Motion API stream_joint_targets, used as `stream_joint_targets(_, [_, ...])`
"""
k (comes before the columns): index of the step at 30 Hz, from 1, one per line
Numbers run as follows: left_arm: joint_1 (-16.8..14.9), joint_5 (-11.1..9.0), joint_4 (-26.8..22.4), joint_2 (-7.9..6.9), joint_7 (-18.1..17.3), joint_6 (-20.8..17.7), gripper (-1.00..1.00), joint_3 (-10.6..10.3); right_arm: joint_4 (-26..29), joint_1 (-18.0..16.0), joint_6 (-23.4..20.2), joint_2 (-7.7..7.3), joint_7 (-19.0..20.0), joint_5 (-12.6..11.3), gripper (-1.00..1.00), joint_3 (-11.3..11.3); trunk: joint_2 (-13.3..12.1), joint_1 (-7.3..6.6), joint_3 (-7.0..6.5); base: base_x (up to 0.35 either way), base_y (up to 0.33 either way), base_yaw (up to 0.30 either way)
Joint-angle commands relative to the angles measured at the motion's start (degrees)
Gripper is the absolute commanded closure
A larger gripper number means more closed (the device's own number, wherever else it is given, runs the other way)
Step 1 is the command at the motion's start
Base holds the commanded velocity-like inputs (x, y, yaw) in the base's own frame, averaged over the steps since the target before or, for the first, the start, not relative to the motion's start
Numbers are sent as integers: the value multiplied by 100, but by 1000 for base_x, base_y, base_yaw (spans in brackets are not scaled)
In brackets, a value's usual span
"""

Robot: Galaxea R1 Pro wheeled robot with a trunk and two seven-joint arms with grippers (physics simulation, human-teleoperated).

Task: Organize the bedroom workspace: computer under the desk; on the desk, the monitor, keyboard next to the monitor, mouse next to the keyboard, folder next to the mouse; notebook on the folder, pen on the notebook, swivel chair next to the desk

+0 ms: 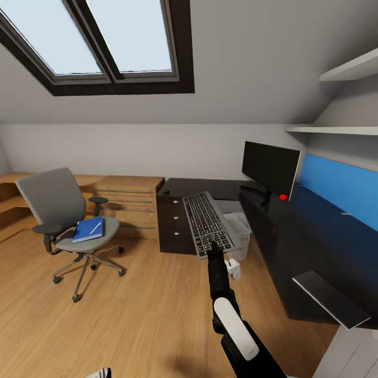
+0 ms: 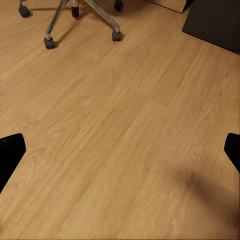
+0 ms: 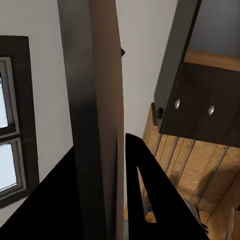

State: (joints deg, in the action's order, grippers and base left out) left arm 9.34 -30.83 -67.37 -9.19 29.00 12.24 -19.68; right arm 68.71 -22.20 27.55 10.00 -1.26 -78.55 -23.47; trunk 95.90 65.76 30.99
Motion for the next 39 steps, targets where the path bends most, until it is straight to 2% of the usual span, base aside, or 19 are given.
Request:
stream_joint_targets(1, [-3,-59,-5,-7,28,42,-100,-21,2,-4,31,0,3,-39,100,-9,-39,-22,-14,-42,-15,0])
stream_joint_targets(16, [-3,-46,-14,-6,33,69,-100,-46,33,-4,48,0,23,-20,100,-9,-641,-352,-283,-42,-2,0])
stream_joint_targets(39, [-3,-54,-22,-12,10,68,-100,-35,15,-4,40,0,91,-3,100,-12,-1563,-857,-696,310,10,0])
